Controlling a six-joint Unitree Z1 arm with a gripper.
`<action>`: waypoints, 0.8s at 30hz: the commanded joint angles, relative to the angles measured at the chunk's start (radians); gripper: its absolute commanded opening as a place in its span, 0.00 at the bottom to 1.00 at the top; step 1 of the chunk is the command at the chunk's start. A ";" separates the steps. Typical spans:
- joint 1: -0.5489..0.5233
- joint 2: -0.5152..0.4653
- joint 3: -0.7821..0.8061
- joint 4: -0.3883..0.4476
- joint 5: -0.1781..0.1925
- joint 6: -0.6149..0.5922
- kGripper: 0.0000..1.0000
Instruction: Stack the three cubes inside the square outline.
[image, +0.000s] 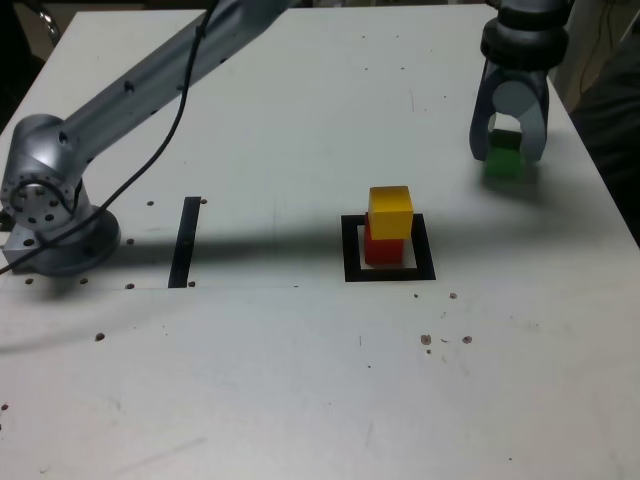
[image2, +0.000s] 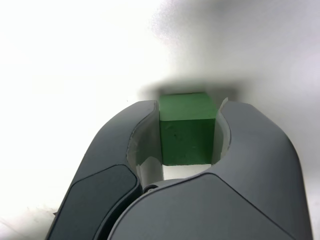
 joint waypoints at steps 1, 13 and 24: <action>-0.008 -0.040 0.011 0.018 0.002 -0.008 0.28; -0.025 -0.240 0.191 0.041 -0.027 -0.087 0.28; -0.068 -0.464 0.438 0.039 -0.007 -0.159 0.28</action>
